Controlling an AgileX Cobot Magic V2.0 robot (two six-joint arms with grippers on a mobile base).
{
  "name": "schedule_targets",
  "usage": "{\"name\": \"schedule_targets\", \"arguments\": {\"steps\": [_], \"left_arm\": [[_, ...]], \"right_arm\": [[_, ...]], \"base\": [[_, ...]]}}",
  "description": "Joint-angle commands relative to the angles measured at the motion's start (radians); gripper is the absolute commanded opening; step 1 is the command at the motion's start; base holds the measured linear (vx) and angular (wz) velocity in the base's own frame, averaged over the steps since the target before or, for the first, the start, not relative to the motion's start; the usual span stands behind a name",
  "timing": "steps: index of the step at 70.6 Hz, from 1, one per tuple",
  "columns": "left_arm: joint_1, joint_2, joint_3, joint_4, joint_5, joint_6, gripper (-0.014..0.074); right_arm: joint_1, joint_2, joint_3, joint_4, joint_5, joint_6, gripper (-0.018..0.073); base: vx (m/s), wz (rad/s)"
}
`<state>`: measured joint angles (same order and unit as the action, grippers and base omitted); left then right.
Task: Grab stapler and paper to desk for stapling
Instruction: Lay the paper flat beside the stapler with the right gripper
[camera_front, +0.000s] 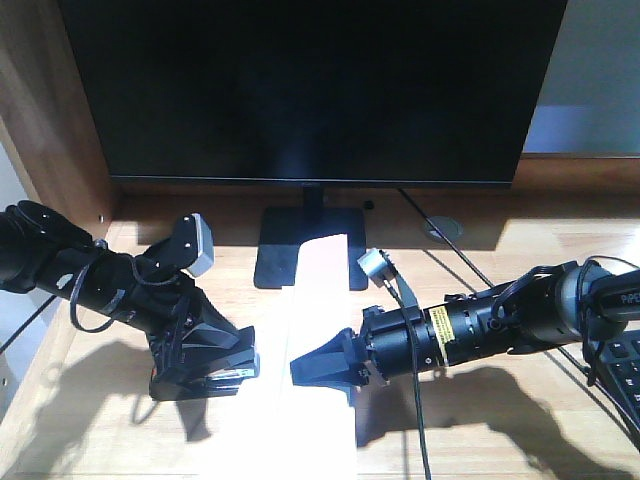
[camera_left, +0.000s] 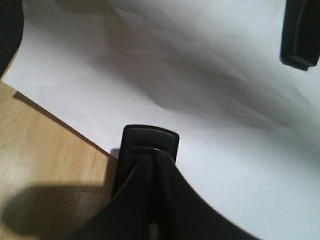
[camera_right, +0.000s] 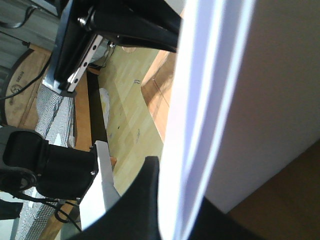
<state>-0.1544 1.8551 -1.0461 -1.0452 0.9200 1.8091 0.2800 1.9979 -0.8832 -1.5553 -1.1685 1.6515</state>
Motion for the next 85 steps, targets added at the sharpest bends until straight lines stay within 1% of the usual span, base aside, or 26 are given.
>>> {"name": "schedule_targets", "arguments": {"steps": [1,9,20,27,34,37,41,50,60,72,85], "left_arm": [[-0.003,-0.04,-0.023,-0.046,0.034,-0.002,-0.0006],[-0.003,-0.04,-0.023,-0.046,0.034,-0.002,-0.0006],[-0.003,-0.04,-0.023,-0.046,0.034,-0.002,-0.0006],[-0.003,-0.04,-0.023,-0.046,0.034,-0.002,-0.0006],[-0.003,-0.04,-0.023,-0.046,0.034,-0.002,-0.0006],[-0.003,-0.04,-0.023,-0.046,0.034,-0.002,-0.0006],[-0.003,-0.04,-0.023,-0.046,0.034,-0.002,-0.0006],[-0.003,-0.04,-0.023,-0.046,0.034,-0.002,-0.0006],[-0.003,-0.04,-0.023,-0.046,0.034,-0.002,-0.0006],[-0.003,-0.04,-0.023,-0.046,0.034,-0.002,-0.0006],[-0.003,-0.04,-0.023,-0.046,0.034,-0.002,-0.0006]], "right_arm": [[-0.001,-0.045,-0.021,0.021,-0.178,-0.032,-0.0003],[-0.001,-0.049,-0.021,0.02,-0.178,-0.04,-0.0003],[-0.001,-0.073,-0.021,-0.016,-0.178,-0.106,-0.0003],[-0.001,-0.079,-0.021,-0.034,-0.178,-0.112,-0.0003],[-0.001,-0.075,-0.021,-0.03,-0.178,-0.109,-0.0003],[-0.001,-0.075,-0.021,-0.021,-0.17,-0.092,-0.0003],[-0.001,-0.075,-0.021,-0.007,-0.144,-0.043,-0.0003],[-0.001,-0.075,-0.021,0.024,-0.114,-0.021,-0.0003],[-0.001,-0.075,-0.021,0.062,-0.081,0.06,-0.0003],[-0.004,-0.075,-0.02,0.06,-0.04,0.151,-0.0003],[-0.005,-0.075,-0.02,0.024,0.01,0.248,-0.0003]], "base": [[0.0,0.0],[0.0,0.0],[0.0,0.0],[0.0,0.0],[0.0,0.0],[0.0,0.0],[0.0,0.0],[0.0,0.0],[0.0,0.0],[0.0,0.0],[0.0,0.0]]}}
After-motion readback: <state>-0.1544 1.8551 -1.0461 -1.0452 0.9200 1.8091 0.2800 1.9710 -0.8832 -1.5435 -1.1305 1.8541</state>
